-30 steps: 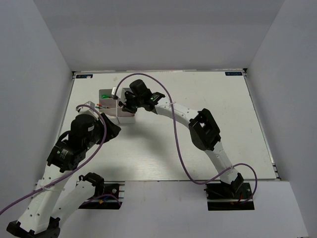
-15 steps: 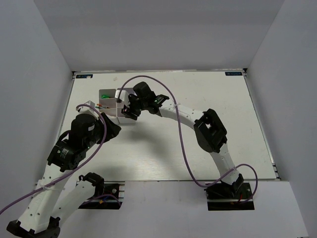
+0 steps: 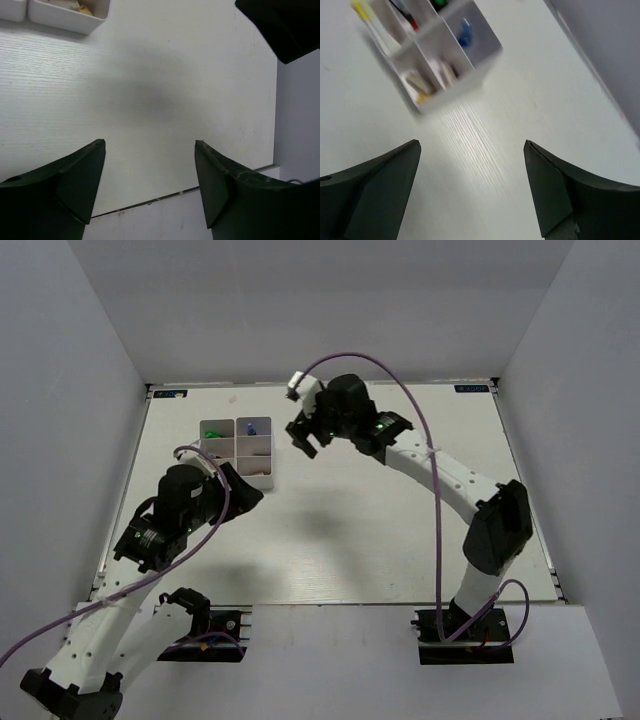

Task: Sort the stationery into containers
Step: Place the stationery into the container

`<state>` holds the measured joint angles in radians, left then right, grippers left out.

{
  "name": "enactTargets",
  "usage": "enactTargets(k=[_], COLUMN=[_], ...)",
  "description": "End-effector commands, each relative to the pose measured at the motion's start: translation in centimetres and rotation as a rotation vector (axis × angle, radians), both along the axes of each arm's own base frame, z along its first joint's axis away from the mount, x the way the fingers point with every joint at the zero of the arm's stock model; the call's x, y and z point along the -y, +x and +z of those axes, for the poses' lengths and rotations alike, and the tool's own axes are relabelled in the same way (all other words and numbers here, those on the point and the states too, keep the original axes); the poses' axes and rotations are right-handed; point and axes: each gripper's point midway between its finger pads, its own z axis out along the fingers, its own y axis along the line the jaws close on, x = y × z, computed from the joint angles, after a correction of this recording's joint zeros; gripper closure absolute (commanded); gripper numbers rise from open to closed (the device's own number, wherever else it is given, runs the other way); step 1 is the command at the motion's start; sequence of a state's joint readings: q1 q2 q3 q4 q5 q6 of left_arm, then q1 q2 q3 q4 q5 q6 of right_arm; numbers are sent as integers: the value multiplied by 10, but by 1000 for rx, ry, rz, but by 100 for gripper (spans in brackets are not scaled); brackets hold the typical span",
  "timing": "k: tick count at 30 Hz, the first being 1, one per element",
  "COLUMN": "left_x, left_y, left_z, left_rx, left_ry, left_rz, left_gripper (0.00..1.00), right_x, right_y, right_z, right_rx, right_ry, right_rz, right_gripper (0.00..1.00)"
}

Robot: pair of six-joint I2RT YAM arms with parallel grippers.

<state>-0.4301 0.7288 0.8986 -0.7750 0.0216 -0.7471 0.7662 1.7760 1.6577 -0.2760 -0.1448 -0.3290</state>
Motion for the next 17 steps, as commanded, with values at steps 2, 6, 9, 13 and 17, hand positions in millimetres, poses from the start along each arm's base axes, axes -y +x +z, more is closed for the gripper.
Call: enactTargets(k=[2,6,9,13,17], left_x=[28,41,50,59,67], left_y=[5,15,23,36,47], left_z=[-9,-22,-31,-37,-44], left_rx=[12,30,31,58,66], left_ry=[-58,-63,-60,-32,-26], left_rz=[-131,-194,-236,-278,-306], left_gripper=[15,7,0,0,0], right_x=[104,171,213,253,288], right_y=[11,12,-1,-18,-26], right_z=[-36,-38,-30,-49,-54], right_rx=[-101,-98,-42,-26,-12], right_ry=[-108,-133,-134,-172,-151], right_rz=[-343,-576,-691,-769,-843], right_gripper=[9,9,9,9,9])
